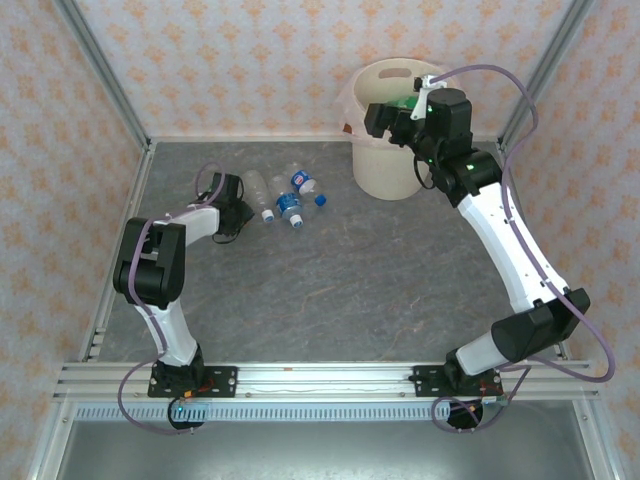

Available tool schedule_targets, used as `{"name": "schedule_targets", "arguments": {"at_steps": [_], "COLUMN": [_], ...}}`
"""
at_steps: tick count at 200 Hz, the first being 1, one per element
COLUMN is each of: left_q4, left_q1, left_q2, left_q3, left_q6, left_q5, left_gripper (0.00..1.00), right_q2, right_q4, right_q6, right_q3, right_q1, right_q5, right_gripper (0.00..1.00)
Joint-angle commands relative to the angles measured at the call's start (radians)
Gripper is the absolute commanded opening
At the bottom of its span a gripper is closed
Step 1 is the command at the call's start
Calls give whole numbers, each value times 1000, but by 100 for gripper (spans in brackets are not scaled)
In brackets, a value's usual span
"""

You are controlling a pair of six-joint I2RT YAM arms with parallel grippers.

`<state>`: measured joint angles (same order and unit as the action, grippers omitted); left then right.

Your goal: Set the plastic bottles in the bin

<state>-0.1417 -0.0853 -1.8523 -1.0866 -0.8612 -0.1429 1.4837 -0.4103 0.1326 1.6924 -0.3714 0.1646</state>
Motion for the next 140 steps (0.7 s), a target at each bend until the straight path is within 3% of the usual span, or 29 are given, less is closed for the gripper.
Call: {"name": "schedule_targets", "arguments": {"at_steps": [1,104,140], "left_q4": [-1,-16,6], "left_q1": [6,3,-70], "left_q2": [29,324,437], "left_q3": [8,80,66], "left_q6": [28,157,267], "left_q5": [19,29,51], "left_gripper": [32,27,27], "right_q2": [-1,-33,-21], "right_q4": [19,59,83], "right_q6": [-11,51,80], "right_q3": [19,-2,2], "right_q1": [2,2,2], "right_q5": [-14,57,119], "right_gripper": [100,100,100]}}
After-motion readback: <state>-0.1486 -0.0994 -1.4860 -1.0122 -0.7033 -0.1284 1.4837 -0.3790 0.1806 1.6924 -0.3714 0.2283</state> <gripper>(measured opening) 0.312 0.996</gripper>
